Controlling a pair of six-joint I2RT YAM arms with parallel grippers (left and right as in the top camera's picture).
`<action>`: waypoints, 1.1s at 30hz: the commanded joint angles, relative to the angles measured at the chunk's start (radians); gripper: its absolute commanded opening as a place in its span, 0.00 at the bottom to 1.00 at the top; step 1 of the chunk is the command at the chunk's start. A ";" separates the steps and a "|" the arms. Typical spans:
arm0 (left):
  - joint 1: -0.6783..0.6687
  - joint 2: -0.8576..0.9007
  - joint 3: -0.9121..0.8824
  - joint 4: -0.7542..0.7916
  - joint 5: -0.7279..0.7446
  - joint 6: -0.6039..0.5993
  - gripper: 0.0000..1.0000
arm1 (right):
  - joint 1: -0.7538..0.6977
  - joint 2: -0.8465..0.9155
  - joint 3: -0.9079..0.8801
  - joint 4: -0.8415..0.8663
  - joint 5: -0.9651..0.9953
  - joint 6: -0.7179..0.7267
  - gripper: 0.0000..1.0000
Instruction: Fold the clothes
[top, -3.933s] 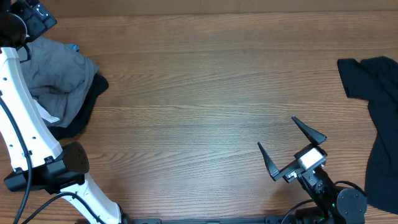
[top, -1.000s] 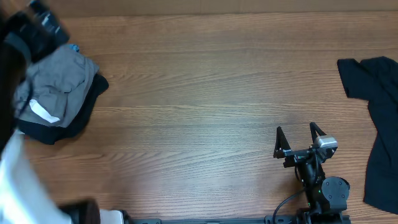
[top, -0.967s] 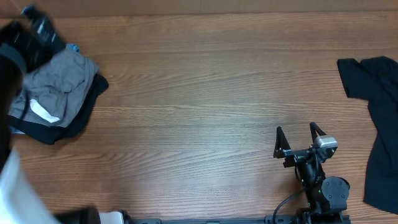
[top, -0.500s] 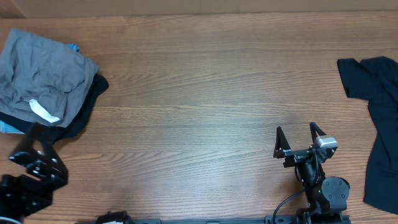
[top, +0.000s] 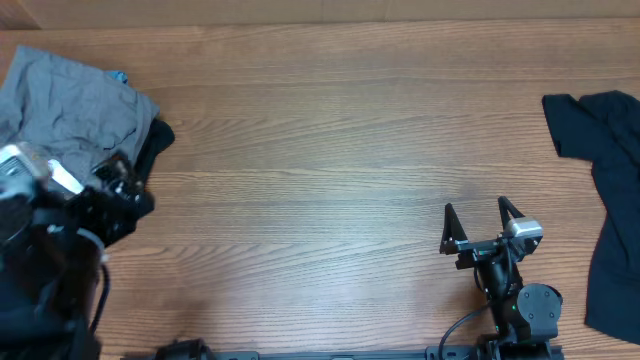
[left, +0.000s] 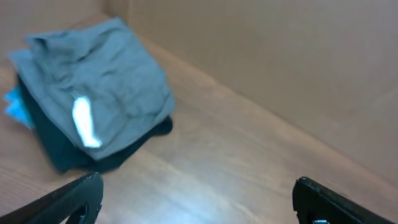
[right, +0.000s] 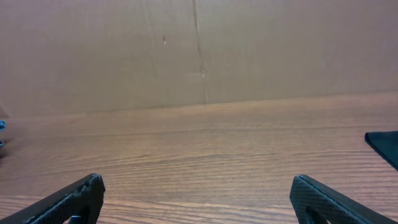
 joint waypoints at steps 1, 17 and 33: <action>0.005 -0.044 -0.214 0.194 0.042 -0.023 1.00 | -0.004 -0.012 -0.011 0.004 0.009 0.005 1.00; 0.004 -0.333 -1.009 0.818 0.041 -0.190 1.00 | -0.004 -0.012 -0.011 0.004 0.009 0.005 1.00; 0.004 -0.520 -1.378 1.116 0.030 -0.214 1.00 | -0.004 -0.012 -0.011 0.004 0.009 0.005 1.00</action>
